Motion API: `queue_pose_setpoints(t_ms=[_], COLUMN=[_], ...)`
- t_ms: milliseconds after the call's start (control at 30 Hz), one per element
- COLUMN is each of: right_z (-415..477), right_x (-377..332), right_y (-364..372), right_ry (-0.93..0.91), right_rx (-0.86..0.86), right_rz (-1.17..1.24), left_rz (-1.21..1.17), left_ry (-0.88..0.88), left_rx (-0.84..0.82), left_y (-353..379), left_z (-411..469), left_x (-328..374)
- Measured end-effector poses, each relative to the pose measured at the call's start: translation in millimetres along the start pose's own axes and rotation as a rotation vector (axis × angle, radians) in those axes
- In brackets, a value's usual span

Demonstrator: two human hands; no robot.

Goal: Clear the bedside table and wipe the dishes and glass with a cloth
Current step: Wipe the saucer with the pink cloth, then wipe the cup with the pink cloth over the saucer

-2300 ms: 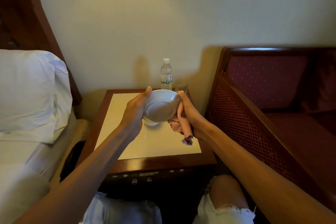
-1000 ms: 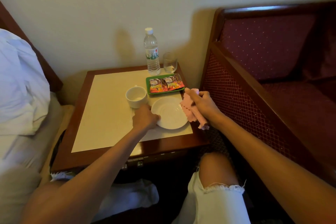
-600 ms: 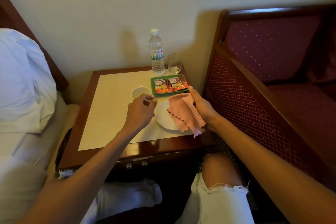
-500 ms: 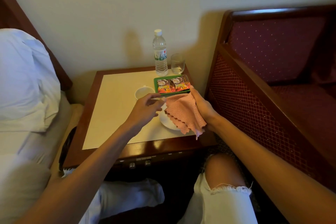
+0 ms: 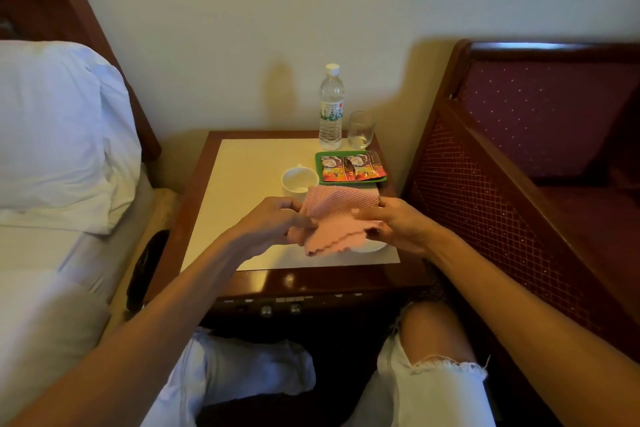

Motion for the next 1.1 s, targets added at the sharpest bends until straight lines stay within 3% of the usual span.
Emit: queue_pose_setpoints(t_ms=[200,367,567,667,833,900,967,1033,1100], right_z=[-4,-14,-17,-14,-2,2,5,11,19], right_x=[-3,-9,-12,-11,-9,-8,-9,-8,-7], right_y=[20,23,20,16,25,28,27,23,18], right_ry=[-0.073,-0.092,-0.027,0.01,-0.077,-0.078,-0.046,-0.038,-0.016], right_rx=[0.07,-0.042,-0.081,-0.086,-0.094,-0.161,-0.176,-0.133,-0.09], right_rz=[-0.118,-0.105,-0.037,0.041,-0.408,-0.456,-0.42,-0.404,-0.341], left_rz=[-0.105,-0.234,-0.528,-0.364,-0.191,-0.243,-0.249,-0.089,0.117], left_ry=[-0.015,-0.043,-0.084,0.094,0.233,0.252,0.269,0.305,0.306], left_rx=[-0.045,-0.054,-0.186,-0.132,-0.104,-0.026,0.188,0.385,0.432], left_y=[-11,-24,-28,-23,-12,-12,-18,-30,-34], left_z=[-11,-18,-20,-19,-12,-7,5,22,42], left_x=[2,-5,-5,1,16,24,31,32,26])
Point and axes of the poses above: each hand's wrist, its own z-axis towards the middle knuckle, its own y-axis out of the palm, x = y × z, the point moved 3 cm from there along z, towards the middle knuckle, and after that the axes turned 14 degrees about x, right-handed, at the moved point
